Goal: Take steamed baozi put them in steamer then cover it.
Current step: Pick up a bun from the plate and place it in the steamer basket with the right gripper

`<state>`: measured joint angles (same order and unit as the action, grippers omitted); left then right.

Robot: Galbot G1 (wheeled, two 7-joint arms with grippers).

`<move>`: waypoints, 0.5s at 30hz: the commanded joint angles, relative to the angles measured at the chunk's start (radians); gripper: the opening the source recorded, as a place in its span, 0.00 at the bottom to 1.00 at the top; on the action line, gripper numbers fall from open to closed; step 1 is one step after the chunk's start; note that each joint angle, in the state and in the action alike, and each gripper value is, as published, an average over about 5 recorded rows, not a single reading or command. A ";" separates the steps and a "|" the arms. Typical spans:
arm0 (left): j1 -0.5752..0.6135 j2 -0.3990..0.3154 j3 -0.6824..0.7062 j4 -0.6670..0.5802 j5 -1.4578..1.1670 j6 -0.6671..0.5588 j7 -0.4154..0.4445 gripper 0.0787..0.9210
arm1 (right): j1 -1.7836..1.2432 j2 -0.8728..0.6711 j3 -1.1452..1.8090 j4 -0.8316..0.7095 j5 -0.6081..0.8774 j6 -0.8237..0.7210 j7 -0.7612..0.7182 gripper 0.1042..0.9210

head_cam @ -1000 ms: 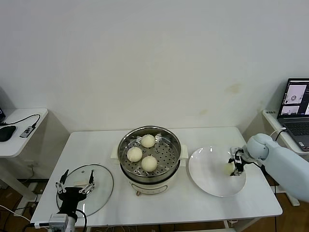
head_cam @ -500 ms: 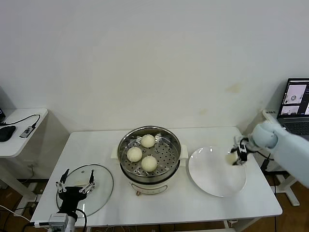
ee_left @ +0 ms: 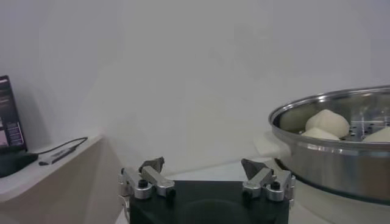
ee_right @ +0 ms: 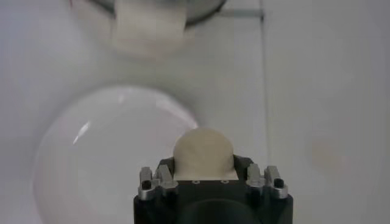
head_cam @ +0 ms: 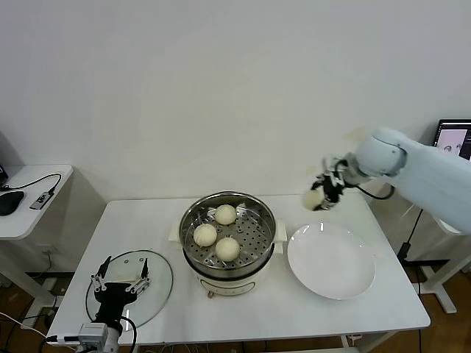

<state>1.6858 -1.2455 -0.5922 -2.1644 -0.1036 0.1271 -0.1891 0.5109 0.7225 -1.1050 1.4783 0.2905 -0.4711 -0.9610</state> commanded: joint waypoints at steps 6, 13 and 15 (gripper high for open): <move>-0.004 -0.015 0.000 0.008 0.004 0.000 -0.001 0.88 | 0.068 0.349 -0.130 -0.042 0.330 -0.218 0.174 0.61; -0.002 -0.019 -0.001 0.007 0.007 -0.002 -0.001 0.88 | -0.017 0.430 -0.124 -0.094 0.326 -0.254 0.216 0.61; -0.002 -0.020 0.000 0.005 0.008 -0.002 -0.001 0.88 | -0.035 0.440 -0.125 -0.103 0.318 -0.255 0.217 0.61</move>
<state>1.6836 -1.2646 -0.5938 -2.1559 -0.0969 0.1252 -0.1900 0.5349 1.0131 -1.1976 1.4279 0.5394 -0.6552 -0.8098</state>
